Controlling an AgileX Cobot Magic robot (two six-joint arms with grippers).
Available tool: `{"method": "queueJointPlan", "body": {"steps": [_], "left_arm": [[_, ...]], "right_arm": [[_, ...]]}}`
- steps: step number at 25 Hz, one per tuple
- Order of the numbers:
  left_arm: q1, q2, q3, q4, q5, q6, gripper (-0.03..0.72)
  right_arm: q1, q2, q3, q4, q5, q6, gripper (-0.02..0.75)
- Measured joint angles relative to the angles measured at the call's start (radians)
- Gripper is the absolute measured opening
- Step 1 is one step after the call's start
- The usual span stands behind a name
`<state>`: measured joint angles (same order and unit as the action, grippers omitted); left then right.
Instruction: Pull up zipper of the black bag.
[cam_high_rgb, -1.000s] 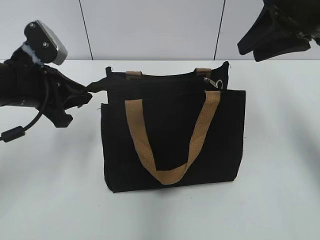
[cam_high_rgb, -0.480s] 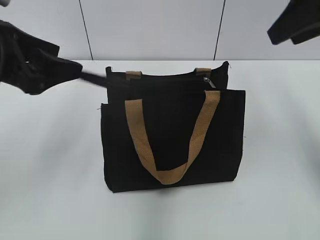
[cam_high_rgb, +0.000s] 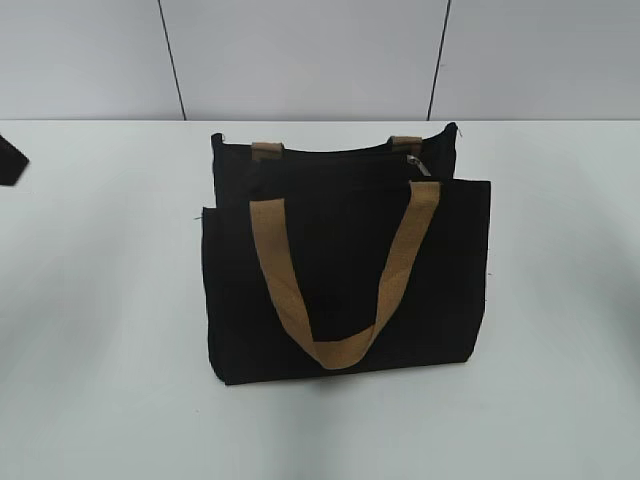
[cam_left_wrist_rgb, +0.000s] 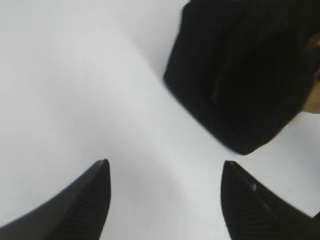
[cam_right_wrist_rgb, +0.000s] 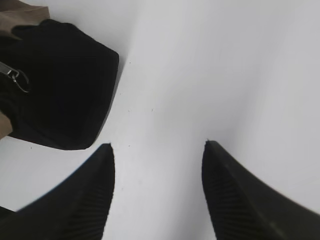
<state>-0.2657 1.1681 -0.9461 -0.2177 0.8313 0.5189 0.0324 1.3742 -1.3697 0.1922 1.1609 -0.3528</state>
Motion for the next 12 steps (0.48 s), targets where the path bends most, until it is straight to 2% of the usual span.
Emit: {"method": "queueJointPlan", "body": {"steps": [3,6,8,12], "left_arm": [[0.000,-0.001,-0.092,0.188,0.099,-0.289,0.491],[0.000,-0.006,-0.154,0.299,0.190,-0.477,0.461],[0.000,-0.018,-0.161,0.339,0.237,-0.544,0.454],[0.000,-0.074,-0.140,0.344,0.289,-0.574,0.452]], "right_arm": [[0.000,-0.039,0.000,-0.004,0.000,0.025,0.434],[0.000,-0.087,0.000,-0.004,0.021,0.050,0.434],[0.000,-0.122,0.000,-0.004,0.044,0.063,0.434],[0.000,-0.194,0.010,-0.001,0.051,0.071,0.434]]}}
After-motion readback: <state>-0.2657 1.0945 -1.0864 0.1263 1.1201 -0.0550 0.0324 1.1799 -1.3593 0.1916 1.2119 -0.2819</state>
